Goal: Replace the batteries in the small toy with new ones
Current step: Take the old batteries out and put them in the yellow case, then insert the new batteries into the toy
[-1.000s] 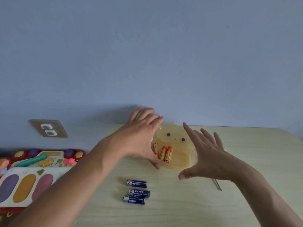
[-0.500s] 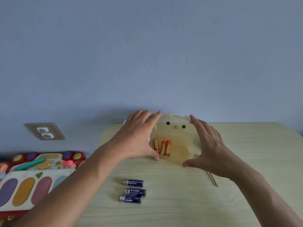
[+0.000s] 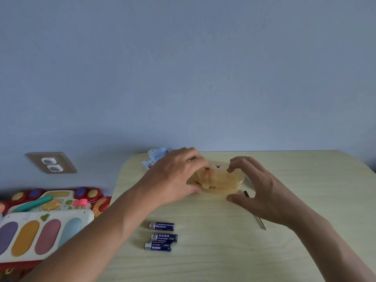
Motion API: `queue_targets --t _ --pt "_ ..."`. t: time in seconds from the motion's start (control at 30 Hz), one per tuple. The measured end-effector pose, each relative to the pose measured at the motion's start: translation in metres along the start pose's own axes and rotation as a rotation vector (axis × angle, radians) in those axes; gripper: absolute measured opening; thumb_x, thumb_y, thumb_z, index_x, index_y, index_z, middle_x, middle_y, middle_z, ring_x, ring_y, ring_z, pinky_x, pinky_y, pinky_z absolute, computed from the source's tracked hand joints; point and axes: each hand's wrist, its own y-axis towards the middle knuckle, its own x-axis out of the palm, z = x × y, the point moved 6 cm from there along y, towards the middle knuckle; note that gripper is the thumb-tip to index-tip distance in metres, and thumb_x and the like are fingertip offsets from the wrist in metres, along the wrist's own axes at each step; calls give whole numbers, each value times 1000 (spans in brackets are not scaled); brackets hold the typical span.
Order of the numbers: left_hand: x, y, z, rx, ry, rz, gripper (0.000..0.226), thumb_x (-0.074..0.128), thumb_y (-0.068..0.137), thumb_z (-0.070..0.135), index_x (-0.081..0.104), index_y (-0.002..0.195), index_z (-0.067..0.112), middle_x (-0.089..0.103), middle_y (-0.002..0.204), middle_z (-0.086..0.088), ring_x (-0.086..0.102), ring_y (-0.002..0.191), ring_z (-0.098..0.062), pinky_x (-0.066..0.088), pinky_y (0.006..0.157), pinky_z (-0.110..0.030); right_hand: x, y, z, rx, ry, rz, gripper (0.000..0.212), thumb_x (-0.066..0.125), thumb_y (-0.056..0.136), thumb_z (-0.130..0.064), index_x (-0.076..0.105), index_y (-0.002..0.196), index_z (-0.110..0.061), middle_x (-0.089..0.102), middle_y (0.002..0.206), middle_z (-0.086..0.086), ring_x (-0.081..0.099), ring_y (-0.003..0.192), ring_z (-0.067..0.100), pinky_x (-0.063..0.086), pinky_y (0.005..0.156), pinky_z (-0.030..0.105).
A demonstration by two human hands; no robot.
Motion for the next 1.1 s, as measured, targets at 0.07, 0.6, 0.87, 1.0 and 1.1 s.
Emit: queue_targets --t 0.07,0.6,0.87,1.0,1.1 --pt "-2 0 1 -12 -38 12 43 77 81 56 73 118 34 65 111 16 58 103 -3 32 86 -14 -3 2 -1 21 104 47 18 65 91 -42 56 105 -38 54 128 -24 55 117 -3 43 94 18" --pt "-9 -3 -10 -76 -146 115 24 75 91 34 77 114 26 68 110 6 62 105 -12 48 94 -28 -3 8 -12 -37 -20 161 14 68 89 -28 66 103 -29 61 112 -17 64 102 12 49 90 22" --pt "-36 -72 -75 -748 -257 440 87 56 60 82 57 130 29 44 121 3 41 117 -18 40 99 -31 44 17 -102 -166 61 -51 27 65 82 -56 71 102 -39 60 94 -25 58 84 0 48 67 17" --pt "-14 -78 -83 -955 -417 163 125 61 48 91 30 154 32 46 146 -4 38 141 -26 33 116 -46 79 21 -116 -177 3 -178 29 62 90 -51 68 117 -41 59 109 -22 46 81 -14 47 75 19" --pt "-9 -69 -80 -927 -365 127 116 70 62 85 24 156 36 51 145 0 39 142 -26 27 110 -44 86 23 -120 -192 -29 -187 31 58 93 -50 67 121 -42 58 112 -20 53 94 -3 47 76 20"
